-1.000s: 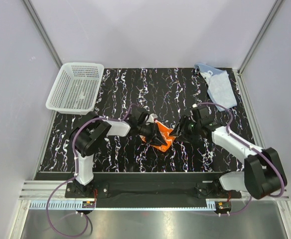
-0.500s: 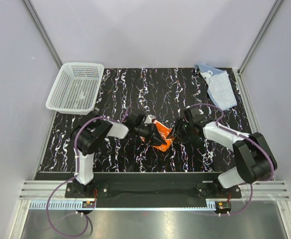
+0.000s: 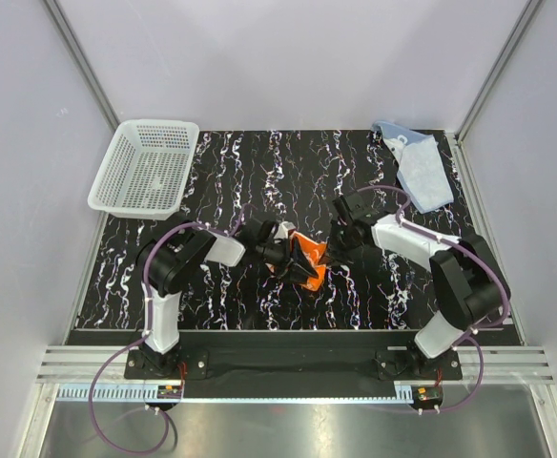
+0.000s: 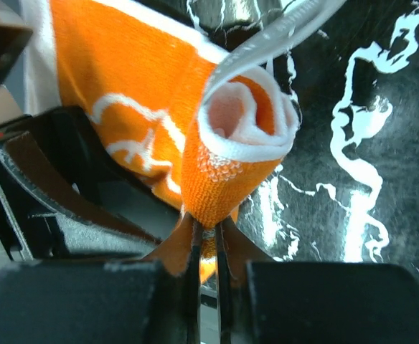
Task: Roll the towels
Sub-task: Roll the towel
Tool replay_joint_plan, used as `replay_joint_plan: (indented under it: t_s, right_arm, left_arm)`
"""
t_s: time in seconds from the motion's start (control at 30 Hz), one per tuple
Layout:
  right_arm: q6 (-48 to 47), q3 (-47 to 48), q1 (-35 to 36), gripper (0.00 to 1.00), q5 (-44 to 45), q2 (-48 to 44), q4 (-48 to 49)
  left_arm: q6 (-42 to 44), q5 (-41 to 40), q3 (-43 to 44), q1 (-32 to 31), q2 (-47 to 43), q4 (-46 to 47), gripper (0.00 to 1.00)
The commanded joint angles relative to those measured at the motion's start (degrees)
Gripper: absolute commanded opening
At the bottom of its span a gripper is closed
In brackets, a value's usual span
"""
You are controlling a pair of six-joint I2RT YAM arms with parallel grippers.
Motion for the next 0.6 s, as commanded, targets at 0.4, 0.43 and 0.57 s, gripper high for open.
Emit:
replay_joint_plan:
  t_s: [0.4,0.43,0.57]
  right_arm:
    - [-5.46,12.69,3.92,0.00,8.55,7.09,-14.63]
    - [-5.46,13.31,4.01,0.00,8.64,7.44,-14.90]
    - [-5.98,14.80,4.36,0.00,8.91,8.50,-16.04]
  left_arm:
    - [28.15,-25.58,11.08,-4.24,-13.09,-36.27,0.60]
    - [28.86,-27.34,11.78,-4.77,-14.75,-36.89,0.61]
    - [32.02,-37.26,13.37,-7.67,-18.02,-40.32,0.62]
